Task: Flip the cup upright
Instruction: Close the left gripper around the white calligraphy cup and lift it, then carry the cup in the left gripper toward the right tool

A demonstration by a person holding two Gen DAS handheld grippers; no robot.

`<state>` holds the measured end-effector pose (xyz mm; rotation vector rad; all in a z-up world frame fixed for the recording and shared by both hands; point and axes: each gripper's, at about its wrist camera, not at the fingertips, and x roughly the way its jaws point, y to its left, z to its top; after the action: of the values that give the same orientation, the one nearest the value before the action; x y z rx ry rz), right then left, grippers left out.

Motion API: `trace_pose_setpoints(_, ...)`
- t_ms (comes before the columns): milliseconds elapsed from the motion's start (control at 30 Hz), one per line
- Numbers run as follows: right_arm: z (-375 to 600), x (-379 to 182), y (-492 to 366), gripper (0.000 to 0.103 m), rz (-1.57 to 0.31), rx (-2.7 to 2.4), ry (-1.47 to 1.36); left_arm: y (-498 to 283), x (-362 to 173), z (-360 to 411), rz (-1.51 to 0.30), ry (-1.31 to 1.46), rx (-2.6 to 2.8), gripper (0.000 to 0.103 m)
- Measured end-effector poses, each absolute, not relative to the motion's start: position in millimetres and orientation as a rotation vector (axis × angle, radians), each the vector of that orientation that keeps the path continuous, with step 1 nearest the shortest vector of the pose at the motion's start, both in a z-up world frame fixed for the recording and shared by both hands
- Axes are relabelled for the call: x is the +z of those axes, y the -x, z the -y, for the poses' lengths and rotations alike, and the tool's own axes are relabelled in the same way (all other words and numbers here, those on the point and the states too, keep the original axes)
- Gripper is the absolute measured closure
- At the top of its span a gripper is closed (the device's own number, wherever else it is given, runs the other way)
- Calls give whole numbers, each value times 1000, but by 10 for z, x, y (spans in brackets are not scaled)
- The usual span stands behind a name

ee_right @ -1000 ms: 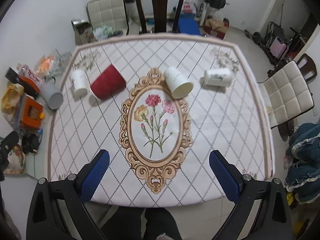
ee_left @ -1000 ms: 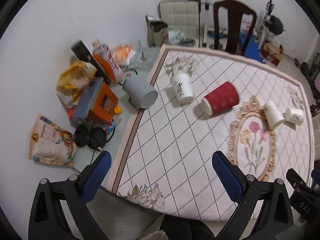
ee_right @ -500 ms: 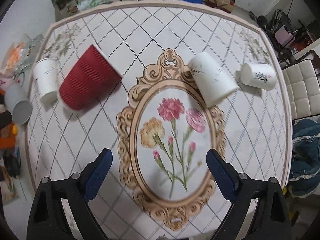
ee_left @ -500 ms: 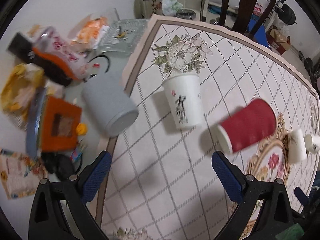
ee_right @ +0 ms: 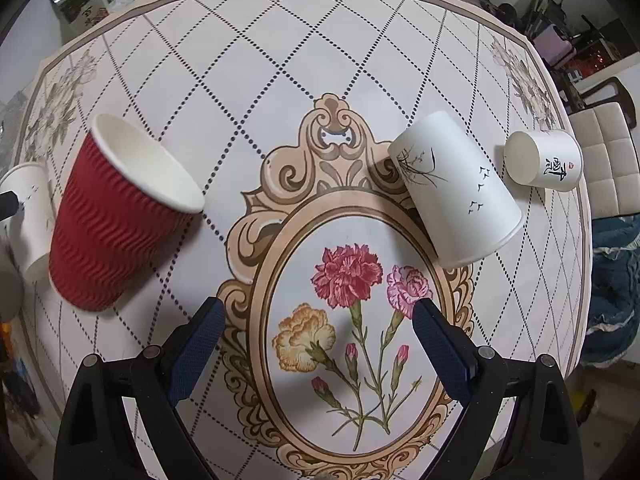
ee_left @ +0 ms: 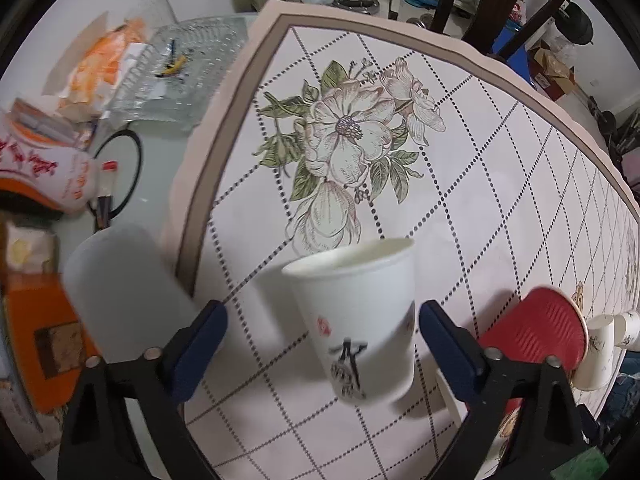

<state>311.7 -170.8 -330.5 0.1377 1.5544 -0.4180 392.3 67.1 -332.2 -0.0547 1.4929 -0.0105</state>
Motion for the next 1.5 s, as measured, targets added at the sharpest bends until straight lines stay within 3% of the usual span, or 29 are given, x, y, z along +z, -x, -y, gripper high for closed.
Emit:
trace_pose_setpoints(67, 1714, -3306, -3154, 7, -1556, -430, -136, -3970, -3396, -656, -1504, 60, -29, 28)
trace_pose_setpoints(233, 1720, -3275, -3232, 7, -1555, -451, -126, -4005, -3434, -621, -1487, 16, -50, 36)
trace_pose_setpoints(500, 1742, -3097, -3172, 7, -1532, -464, -126, -3852, -3208, -660, -1441, -20, -27, 37)
trace_pose_setpoints(900, 1865, -2707, -2744, 7, -1473, -425, -153, -2992, -2426, -559, -1361, -52, -33, 37)
trace_pose_setpoints(1200, 2390, -2732, -2104, 7, -1514, -411, -181, -2069, -2744, 131, -1490, -112, -89, 37)
trace_pose_setpoints(1500, 3087, -3165, -1567, 7, -1594, -439, -192, -1594, -3286, 1211, -1574, -205, -185, 37)
